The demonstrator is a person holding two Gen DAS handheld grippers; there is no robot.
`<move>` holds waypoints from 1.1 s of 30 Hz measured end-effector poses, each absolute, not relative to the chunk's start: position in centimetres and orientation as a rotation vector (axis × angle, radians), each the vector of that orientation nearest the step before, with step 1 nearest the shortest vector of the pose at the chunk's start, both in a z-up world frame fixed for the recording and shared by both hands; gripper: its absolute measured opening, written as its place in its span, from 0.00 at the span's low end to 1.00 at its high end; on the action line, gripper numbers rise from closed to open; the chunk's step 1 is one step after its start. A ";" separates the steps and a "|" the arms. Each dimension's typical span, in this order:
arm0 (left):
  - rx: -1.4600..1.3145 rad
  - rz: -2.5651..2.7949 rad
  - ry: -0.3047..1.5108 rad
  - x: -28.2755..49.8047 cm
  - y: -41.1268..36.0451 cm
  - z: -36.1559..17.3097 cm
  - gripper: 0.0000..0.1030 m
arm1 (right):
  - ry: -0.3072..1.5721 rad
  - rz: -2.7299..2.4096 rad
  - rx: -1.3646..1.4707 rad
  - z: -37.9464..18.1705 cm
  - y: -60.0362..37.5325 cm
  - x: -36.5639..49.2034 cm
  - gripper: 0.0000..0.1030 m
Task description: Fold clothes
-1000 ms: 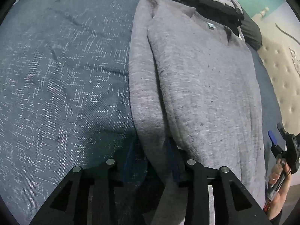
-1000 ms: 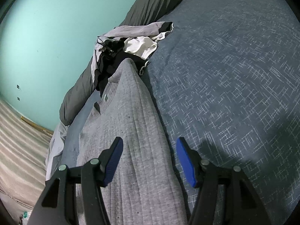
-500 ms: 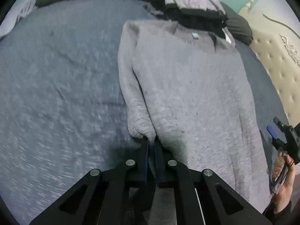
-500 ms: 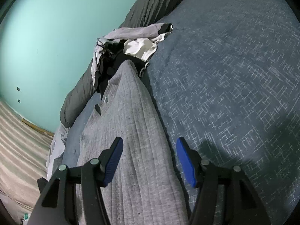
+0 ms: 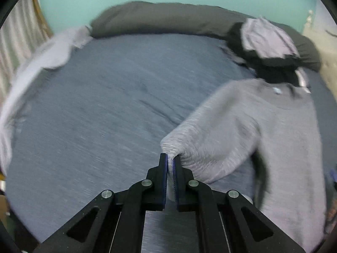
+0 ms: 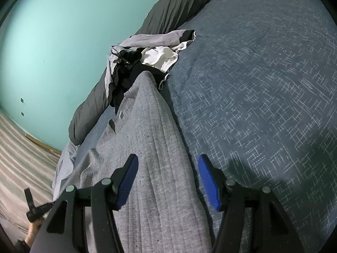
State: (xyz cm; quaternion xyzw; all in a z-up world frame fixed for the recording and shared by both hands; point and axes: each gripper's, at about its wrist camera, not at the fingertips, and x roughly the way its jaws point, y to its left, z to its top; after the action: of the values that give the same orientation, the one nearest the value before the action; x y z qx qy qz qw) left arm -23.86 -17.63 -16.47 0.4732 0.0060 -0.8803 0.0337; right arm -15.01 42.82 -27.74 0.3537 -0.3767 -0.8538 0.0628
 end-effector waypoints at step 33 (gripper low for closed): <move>1.735 -2.565 0.539 -18.4 -21.6 -28.2 0.53 | -1.002 -2.553 1.066 -27.4 39.7 -15.8 0.58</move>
State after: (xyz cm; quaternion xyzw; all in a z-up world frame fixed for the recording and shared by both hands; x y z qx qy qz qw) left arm -18.39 -21.64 -28.19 0.5519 0.1714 -0.8161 -0.0008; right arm -15.79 39.73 -27.37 0.3604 -0.3389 -0.8634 0.0994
